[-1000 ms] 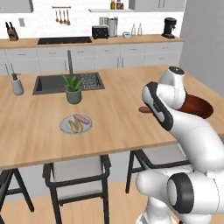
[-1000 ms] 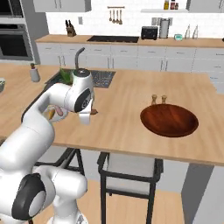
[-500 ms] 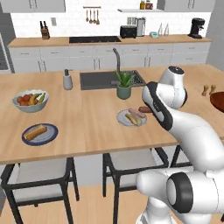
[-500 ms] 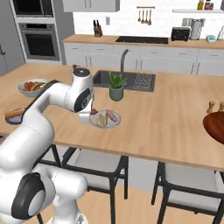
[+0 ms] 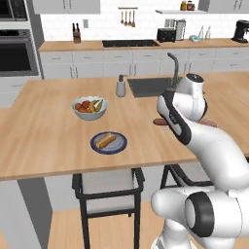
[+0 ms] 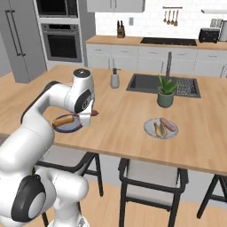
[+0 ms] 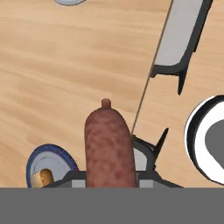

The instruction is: Place one bun and one sausage from the bowl on each plate.

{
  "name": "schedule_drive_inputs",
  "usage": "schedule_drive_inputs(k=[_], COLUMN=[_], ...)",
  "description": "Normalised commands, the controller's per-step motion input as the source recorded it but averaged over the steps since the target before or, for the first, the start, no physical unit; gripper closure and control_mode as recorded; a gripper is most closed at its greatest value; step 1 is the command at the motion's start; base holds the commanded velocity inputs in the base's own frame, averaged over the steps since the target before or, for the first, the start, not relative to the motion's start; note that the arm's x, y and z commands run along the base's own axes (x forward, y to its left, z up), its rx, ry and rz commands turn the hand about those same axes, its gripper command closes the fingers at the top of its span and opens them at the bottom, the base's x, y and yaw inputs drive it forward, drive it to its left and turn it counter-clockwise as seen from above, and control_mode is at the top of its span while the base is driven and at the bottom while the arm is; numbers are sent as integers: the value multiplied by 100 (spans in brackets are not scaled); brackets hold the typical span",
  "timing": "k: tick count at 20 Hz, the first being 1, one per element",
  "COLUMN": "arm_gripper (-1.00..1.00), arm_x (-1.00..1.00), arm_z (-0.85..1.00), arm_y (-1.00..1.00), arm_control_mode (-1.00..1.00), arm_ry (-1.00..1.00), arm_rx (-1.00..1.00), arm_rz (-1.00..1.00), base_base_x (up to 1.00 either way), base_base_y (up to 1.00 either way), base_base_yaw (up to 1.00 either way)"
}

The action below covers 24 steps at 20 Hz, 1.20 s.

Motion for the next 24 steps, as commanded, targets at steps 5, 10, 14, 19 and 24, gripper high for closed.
schedule_drive_inputs(k=[5, 10, 14, 19, 24], arm_gripper=[100, 100, 100, 100, 100], arm_x=[2, 48, 29, 7, 0], arm_z=[6, -3, -38, -55, -56], arm_y=[65, 13, 9, 16, 16], arm_control_mode=[-100, -100, -100, -100, -100], arm_ry=[0, 10, 13, 0, 0], arm_rx=[-15, -6, -1, 0, -1], arm_rz=[5, 33, 77, 72, 24], base_base_x=[0, 0, 0, 0, 0], base_base_y=[19, 0, 0, 0, 0], base_base_yaw=[1, 0, 0, 0, 0])
